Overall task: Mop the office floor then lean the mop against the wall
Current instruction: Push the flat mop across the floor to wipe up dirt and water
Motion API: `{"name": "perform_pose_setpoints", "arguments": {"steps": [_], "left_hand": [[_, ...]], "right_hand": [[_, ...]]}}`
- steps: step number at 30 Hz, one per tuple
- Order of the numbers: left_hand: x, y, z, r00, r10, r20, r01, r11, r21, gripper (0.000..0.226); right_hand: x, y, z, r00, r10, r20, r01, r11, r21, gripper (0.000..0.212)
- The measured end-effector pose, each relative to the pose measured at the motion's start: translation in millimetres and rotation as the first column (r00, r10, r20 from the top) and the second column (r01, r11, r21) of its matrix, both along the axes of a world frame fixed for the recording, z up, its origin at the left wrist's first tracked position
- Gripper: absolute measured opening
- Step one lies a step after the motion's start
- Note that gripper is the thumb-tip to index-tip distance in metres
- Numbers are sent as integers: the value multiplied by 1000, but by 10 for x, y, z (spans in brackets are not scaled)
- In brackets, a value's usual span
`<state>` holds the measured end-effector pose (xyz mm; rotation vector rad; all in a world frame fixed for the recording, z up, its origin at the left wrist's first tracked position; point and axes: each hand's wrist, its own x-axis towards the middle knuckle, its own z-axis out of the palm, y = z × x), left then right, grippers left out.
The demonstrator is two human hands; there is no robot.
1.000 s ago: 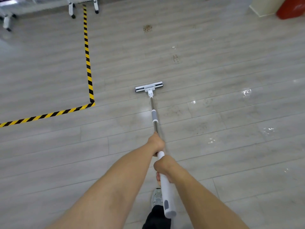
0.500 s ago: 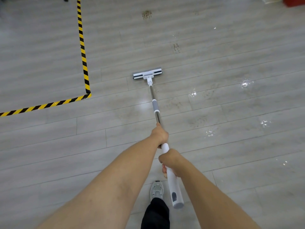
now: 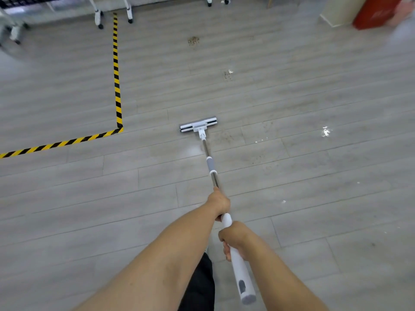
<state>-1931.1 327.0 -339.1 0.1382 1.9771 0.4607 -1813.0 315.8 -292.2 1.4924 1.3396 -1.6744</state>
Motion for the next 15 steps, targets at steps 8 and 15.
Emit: {"name": "perform_pose_setpoints", "arguments": {"steps": [8, 15], "left_hand": [[1917, -895, 379, 998, -52, -40, 53, 998, 19, 46], [2644, -1240, 752, 998, -62, -13, 62, 998, -3, 37]], "right_hand": [[1865, -854, 393, 1000, -6, 24, 6, 1000, 0, 39], [2577, -1207, 889, 999, -31, 12, 31, 999, -14, 34]]}}
